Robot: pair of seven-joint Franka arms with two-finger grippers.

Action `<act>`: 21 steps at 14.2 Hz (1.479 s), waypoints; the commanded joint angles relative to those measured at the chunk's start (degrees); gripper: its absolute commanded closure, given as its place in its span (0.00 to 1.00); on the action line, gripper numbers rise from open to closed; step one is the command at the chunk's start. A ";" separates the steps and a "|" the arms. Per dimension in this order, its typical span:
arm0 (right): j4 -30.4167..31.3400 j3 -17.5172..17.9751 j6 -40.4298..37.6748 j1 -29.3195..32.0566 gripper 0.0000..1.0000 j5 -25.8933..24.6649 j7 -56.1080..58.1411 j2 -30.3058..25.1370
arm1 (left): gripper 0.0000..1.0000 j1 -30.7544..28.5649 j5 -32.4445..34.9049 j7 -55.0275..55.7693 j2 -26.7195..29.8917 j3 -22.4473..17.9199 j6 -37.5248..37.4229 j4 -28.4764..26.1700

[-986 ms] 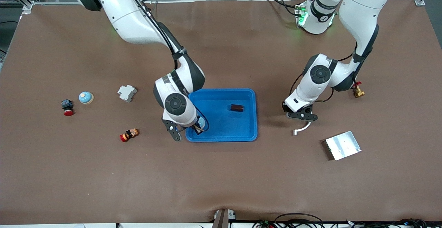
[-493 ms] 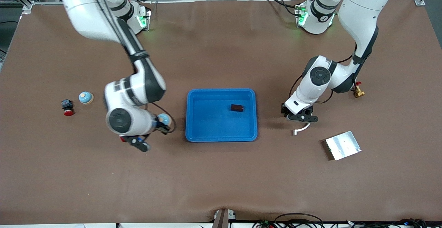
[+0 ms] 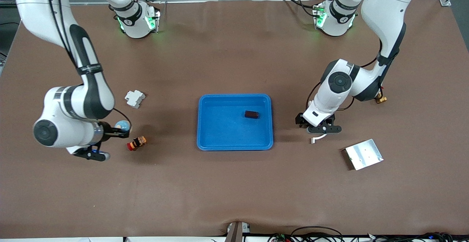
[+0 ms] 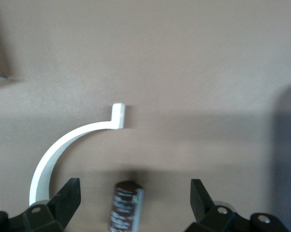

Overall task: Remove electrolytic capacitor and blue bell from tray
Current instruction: 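Place the bell on the table while the left gripper releases the capacitor, then grasp the second capacitor with the left gripper while the right gripper withdraws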

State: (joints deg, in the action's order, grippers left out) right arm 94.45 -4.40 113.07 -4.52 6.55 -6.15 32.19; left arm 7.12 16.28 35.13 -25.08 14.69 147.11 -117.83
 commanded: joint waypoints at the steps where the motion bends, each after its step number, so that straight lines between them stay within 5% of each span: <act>1: 8.27 0.27 9.85 0.65 1.00 -0.84 2.90 -2.05 | 0.00 0.17 0.16 6.51 1.09 2.44 -7.60 4.70; 5: 9.26 -0.44 13.24 0.74 1.00 -1.28 4.39 -1.26 | 0.00 -0.09 -0.11 15.48 1.88 5.87 -8.33 5.24; 6: 9.61 -0.44 13.67 0.74 0.84 -1.28 4.31 -0.47 | 0.00 0.00 -0.11 17.76 1.96 6.22 -8.33 5.24; 8: 9.96 -0.44 13.76 0.91 0.30 -0.84 3.96 0.06 | 0.00 -0.09 -0.20 23.38 2.49 7.89 -8.41 5.50; 10: 9.96 -0.44 13.67 1.00 0.00 -0.66 3.60 0.24 | 0.00 -0.18 -0.81 31.01 2.49 9.29 -8.42 5.76; 16: 9.00 -1.05 12.36 0.83 0.00 -0.66 3.87 -1.34 | 0.00 3.24 -1.51 44.83 1.79 10.18 -11.83 9.01; 21: 6.72 -1.05 4.99 1.18 0.00 -0.66 4.04 -10.55 | 0.00 6.85 -1.60 62.04 -1.37 10.79 -15.36 14.46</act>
State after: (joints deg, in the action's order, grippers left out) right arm 100.95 -5.30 121.58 -3.64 5.75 -2.63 27.21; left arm 12.61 15.52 91.32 -24.12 25.24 133.12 -105.62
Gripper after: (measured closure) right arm 0.000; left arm 0.000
